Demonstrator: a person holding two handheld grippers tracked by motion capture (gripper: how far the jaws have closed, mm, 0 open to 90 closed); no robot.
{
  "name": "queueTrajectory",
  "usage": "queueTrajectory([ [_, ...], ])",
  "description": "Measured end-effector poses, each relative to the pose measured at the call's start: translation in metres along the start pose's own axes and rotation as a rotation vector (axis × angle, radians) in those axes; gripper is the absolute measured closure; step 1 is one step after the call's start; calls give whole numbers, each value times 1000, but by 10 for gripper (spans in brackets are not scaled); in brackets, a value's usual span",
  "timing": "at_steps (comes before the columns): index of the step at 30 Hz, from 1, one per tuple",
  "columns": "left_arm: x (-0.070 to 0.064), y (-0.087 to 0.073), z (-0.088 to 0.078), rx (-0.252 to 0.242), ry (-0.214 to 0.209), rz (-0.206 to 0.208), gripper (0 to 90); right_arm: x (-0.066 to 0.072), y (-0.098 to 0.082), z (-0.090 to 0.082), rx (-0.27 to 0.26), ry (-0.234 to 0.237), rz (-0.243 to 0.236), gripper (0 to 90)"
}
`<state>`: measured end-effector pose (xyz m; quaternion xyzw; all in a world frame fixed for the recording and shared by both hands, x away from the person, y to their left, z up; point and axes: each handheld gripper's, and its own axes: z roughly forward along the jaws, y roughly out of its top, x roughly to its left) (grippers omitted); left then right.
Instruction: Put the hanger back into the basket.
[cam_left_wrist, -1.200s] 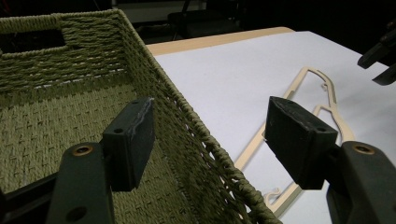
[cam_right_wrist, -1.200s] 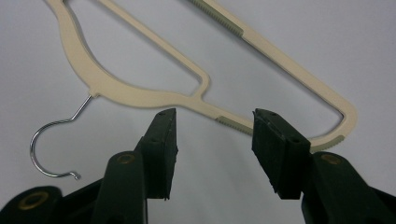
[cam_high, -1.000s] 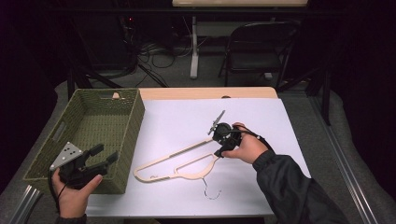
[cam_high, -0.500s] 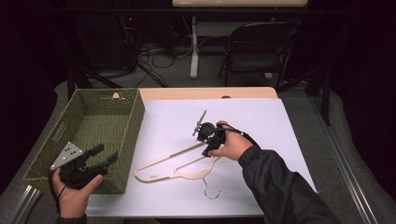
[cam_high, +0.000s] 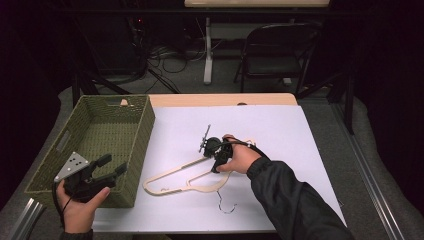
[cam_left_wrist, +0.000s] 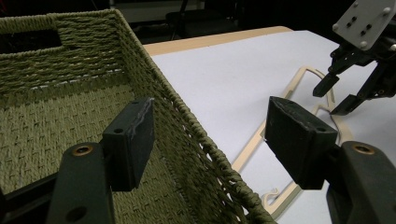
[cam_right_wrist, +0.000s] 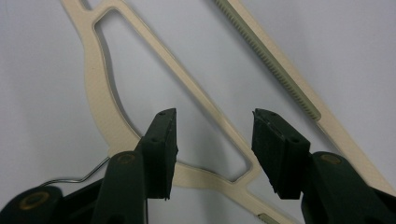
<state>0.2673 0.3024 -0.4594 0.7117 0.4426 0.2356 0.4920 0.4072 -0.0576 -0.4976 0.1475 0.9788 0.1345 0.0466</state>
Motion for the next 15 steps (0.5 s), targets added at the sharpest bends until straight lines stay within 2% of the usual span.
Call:
queueTrajectory([
  [9, 0, 0, 1, 3, 0, 0, 330, 2, 2, 15, 35, 3, -23, 499],
  [15, 0, -1, 1, 1, -1, -1, 330, 1, 5, 24, 26, 29, -27, 499],
])
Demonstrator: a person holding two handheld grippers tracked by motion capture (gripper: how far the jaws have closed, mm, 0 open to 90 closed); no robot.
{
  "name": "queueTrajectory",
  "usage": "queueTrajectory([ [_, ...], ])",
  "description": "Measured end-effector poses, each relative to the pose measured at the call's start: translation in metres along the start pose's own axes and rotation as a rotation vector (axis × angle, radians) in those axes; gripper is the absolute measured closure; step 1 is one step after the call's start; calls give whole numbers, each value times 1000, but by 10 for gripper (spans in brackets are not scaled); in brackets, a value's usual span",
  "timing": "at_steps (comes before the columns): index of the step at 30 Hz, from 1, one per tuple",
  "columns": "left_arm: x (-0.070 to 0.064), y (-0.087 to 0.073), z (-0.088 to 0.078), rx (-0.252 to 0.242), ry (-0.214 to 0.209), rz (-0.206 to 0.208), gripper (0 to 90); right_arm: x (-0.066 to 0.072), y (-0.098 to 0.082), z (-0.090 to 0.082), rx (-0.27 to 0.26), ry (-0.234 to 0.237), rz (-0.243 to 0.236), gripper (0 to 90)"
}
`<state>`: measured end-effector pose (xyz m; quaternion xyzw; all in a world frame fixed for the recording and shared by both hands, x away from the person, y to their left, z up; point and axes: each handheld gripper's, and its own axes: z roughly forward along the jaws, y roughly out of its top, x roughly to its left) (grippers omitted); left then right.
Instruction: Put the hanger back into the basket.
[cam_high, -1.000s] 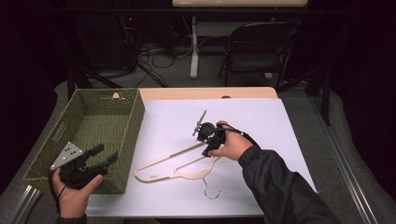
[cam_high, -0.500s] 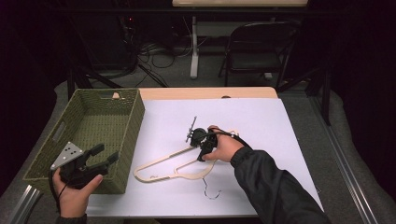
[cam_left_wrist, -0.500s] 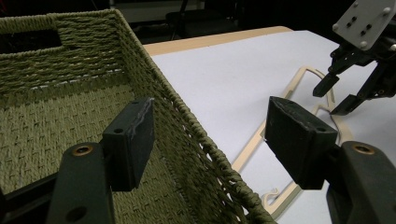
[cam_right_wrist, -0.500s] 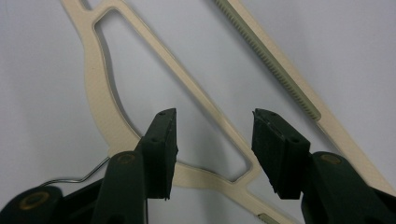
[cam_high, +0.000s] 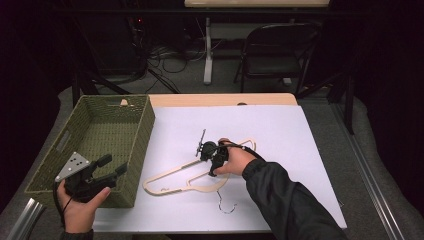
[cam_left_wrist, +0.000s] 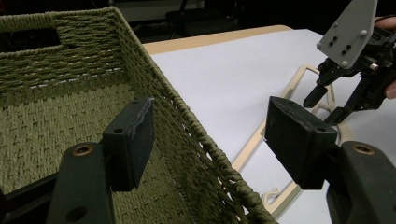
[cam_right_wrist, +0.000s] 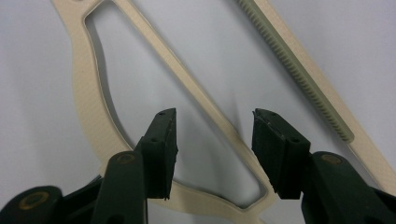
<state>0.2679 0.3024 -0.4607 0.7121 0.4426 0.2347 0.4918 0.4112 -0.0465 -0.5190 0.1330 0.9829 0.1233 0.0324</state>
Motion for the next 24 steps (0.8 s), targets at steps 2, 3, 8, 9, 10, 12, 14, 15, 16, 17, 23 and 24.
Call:
queueTrajectory([
  [2, 0, 0, 0, 0, 0, -1, 330, -1, 1, 2, -2, 3, 4, 499],
  [3, 0, 0, 0, 1, -1, -1, 330, -1, 1, 3, -3, 5, 6, 499],
  [8, 0, 0, 0, 4, -1, 0, 330, 0, 3, 7, -2, 22, -8, 493],
  [9, 0, 0, 1, 4, -1, 1, 330, 1, 4, 9, -6, 23, -10, 492],
  [10, 1, 0, 1, 3, -1, -1, 330, 1, 4, 9, -6, 23, -13, 491],
  [12, 1, -1, 1, 3, -1, -2, 330, 2, 4, 10, -6, 24, -18, 488],
  [14, 1, -1, 1, 2, -1, -2, 330, 2, 5, 11, -8, 24, -17, 487],
  [15, 1, -1, 1, 2, -1, -2, 330, 2, 5, 11, -8, 24, -17, 487],
  [16, 1, 0, 0, 2, -1, -1, 330, 2, 5, 12, -6, 29, -16, 487],
  [17, 1, 0, 0, 2, -1, -1, 330, 2, 5, 12, -6, 29, -16, 487],
  [23, 1, -1, 1, 3, 1, -2, 330, -1, 5, 14, -3, 41, -5, 509],
  [24, 1, -1, 1, 3, 1, -2, 329, -1, 5, 14, -3, 41, -5, 509],
])
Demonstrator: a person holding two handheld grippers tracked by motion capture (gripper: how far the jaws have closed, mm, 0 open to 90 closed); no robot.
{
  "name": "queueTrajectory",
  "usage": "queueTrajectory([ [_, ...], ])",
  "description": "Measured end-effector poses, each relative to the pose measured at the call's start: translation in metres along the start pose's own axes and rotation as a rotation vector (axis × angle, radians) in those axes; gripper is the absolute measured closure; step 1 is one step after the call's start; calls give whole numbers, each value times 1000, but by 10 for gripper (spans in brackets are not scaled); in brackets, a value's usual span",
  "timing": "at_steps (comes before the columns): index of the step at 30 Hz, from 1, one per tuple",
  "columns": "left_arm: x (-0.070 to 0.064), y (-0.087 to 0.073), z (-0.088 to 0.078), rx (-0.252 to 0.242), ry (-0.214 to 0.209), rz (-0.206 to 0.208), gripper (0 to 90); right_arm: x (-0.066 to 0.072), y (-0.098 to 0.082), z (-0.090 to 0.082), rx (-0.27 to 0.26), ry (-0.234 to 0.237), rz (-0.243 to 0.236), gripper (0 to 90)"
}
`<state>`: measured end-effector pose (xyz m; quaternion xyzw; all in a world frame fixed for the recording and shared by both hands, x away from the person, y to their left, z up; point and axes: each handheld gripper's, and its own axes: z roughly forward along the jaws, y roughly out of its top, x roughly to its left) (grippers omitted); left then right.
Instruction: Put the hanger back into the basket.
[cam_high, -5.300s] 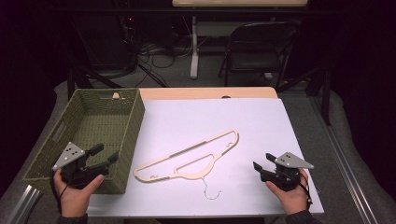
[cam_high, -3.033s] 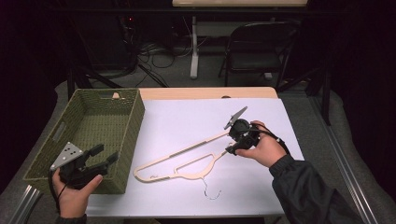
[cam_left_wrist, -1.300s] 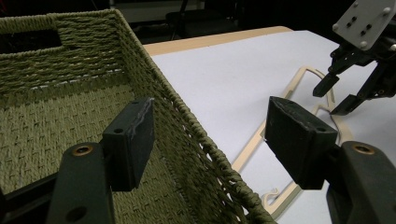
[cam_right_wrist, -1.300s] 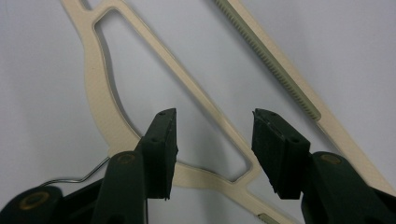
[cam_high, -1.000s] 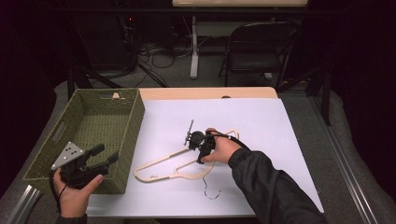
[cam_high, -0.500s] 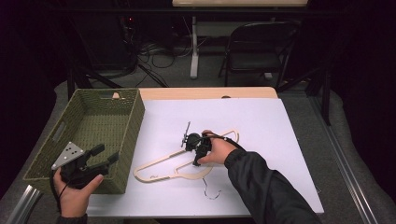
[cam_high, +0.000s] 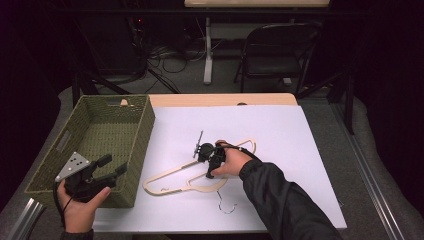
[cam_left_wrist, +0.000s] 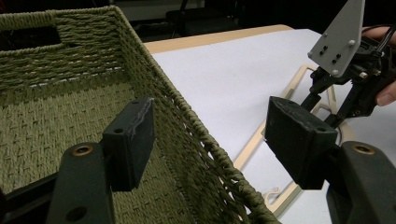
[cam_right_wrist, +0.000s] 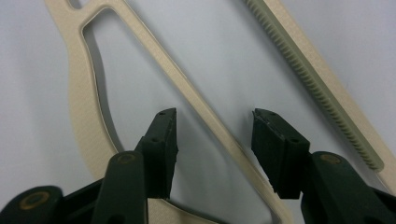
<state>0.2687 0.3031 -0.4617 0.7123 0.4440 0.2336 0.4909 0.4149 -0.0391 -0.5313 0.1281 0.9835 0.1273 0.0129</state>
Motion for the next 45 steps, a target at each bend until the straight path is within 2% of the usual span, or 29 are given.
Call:
queueTrajectory([
  [5, 1, 0, -1, -3, 2, -2, 330, 0, 0, -2, 21, 5, 0, 579],
  [10, 1, 0, 0, -3, 2, -2, 330, 0, 1, -2, 31, -9, -4, 658],
  [16, 1, 0, -1, -5, 2, -3, 329, 5, 0, -3, 80, 4, -53, 720],
  [18, 1, 1, -1, -5, 5, -3, 330, 9, -3, -4, 111, 12, -94, 795],
  [20, 1, 1, -1, -6, 5, -3, 330, 9, -4, -5, 117, 16, -101, 822],
  [21, 1, 1, -1, -7, 5, -4, 330, 11, -8, -6, 142, 30, -104, 853],
  [23, 0, 1, -2, -8, 6, -3, 330, 10, -9, -7, 149, 32, -89, 854],
  [27, 0, 1, -1, -4, 3, 1, 330, 7, -15, -9, 145, 45, -86, 856],
  [28, -1, 1, 0, -2, 3, 1, 330, 8, -16, -8, 128, 38, -87, 857],
  [30, -1, 1, 0, -2, 0, 4, 332, 8, -15, -8, 130, 36, -87, 857],
  [35, -8, 2, 3, -3, -29, 30, 357, 9, -17, -13, 114, 42, -89, 857],
  [36, -15, 4, 6, -3, -54, 48, 357, 11, -18, -17, 110, 50, -97, 857],
  [37, -15, 4, 6, -3, -54, 48, 357, 12, -18, -18, 104, 52, -98, 858],
  [41, -41, 7, 17, 15, -128, 111, 357, 17, -21, -28, 89, 73, -101, 858],
  [42, -47, 7, 20, 19, -145, 120, 357, 18, -22, -31, 85, 75, -103, 858],
  [43, -47, 7, 20, 19, -145, 120, 357, 19, -23, -34, 80, 78, -108, 858],
  [44, -57, 6, 27, 32, -180, 138, 357, 19, -24, -37, 78, 84, -103, 858],
  [45, -57, 6, 27, 32, -180, 138, 357, 20, -25, -40, 77, 87, -100, 858],
])
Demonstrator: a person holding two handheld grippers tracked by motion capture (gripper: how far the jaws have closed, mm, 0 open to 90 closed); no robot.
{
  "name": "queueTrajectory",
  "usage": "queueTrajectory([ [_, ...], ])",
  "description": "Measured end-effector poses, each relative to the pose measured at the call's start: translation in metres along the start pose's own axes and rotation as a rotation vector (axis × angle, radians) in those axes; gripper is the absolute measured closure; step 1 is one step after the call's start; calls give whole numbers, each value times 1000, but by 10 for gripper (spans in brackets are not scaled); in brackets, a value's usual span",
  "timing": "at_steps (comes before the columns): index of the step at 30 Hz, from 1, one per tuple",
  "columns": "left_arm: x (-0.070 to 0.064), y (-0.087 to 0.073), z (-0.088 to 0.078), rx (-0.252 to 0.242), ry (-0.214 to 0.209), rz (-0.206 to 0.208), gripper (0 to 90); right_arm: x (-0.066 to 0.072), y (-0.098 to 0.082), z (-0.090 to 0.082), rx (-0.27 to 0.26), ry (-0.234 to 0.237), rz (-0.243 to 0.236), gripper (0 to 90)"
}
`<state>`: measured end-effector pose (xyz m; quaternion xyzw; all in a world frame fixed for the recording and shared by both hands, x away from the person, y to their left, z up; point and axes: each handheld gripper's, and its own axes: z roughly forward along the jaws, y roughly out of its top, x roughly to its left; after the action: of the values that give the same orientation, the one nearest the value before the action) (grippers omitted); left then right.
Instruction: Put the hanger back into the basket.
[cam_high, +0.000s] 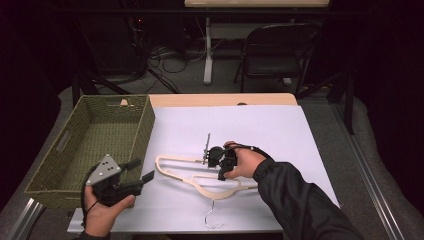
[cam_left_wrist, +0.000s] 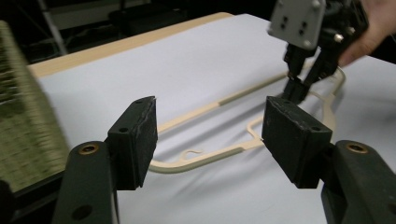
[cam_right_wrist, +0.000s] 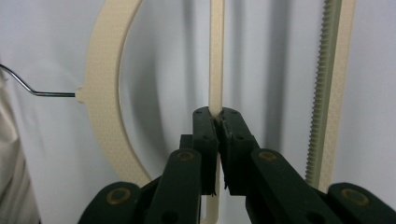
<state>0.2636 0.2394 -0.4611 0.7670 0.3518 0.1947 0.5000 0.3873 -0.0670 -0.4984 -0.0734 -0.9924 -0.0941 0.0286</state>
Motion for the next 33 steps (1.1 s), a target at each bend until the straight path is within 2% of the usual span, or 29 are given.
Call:
queueTrajectory([
  [4, -19, -4, 24, 47, -64, 42, 358, 0, -4, -9, -12, 0, -4, 858],
  [8, -37, -11, 50, 87, -140, 92, 406, 2, -9, -21, -25, 16, 18, 858],
  [9, -45, -13, 59, 99, -161, 118, 406, 2, -9, -22, -28, 14, 19, 858],
  [10, -45, -13, 59, 99, -161, 118, 406, 2, -9, -22, -28, 14, 19, 858],
  [11, -52, -16, 68, 103, -169, 150, 404, 3, -9, -27, -10, 15, 16, 858],
  [12, -52, -16, 68, 103, -169, 150, 402, 3, -9, -27, -10, 15, 16, 858],
  [13, -56, -18, 72, 104, -175, 171, 381, 4, -9, -29, -29, 18, 21, 858],
  [14, -59, -19, 75, 103, -176, 184, 381, 4, -9, -29, -29, 18, 21, 858],
  [15, -62, -21, 79, 103, -175, 204, 341, 4, -8, -31, -29, 23, 23, 858],
  [17, -65, -23, 83, 109, -177, 215, 335, 4, -8, -31, -30, 23, 23, 858],
  [20, -69, -26, 89, 119, -145, 263, 273, 4, -7, -33, -19, 41, 25, 858],
  [22, -70, -27, 91, 120, -134, 280, 260, 4, -7, -31, -33, 40, 28, 857],
  [24, -73, -28, 92, 118, -120, 315, 237, 2, -7, -30, -30, 49, 41, 858],
  [28, -76, -29, 94, 112, -117, 342, 231, 1, -5, -28, -25, 60, 39, 858],
  [29, -78, -29, 96, 115, -109, 368, 231, 2, -3, -26, -25, 66, 39, 858],
  [31, -80, -30, 97, 120, -111, 381, 231, 2, -3, -25, -23, 71, 38, 858],
  [33, -83, -31, 99, 131, -104, 423, 231, 3, 0, -24, -24, 82, 34, 858],
])
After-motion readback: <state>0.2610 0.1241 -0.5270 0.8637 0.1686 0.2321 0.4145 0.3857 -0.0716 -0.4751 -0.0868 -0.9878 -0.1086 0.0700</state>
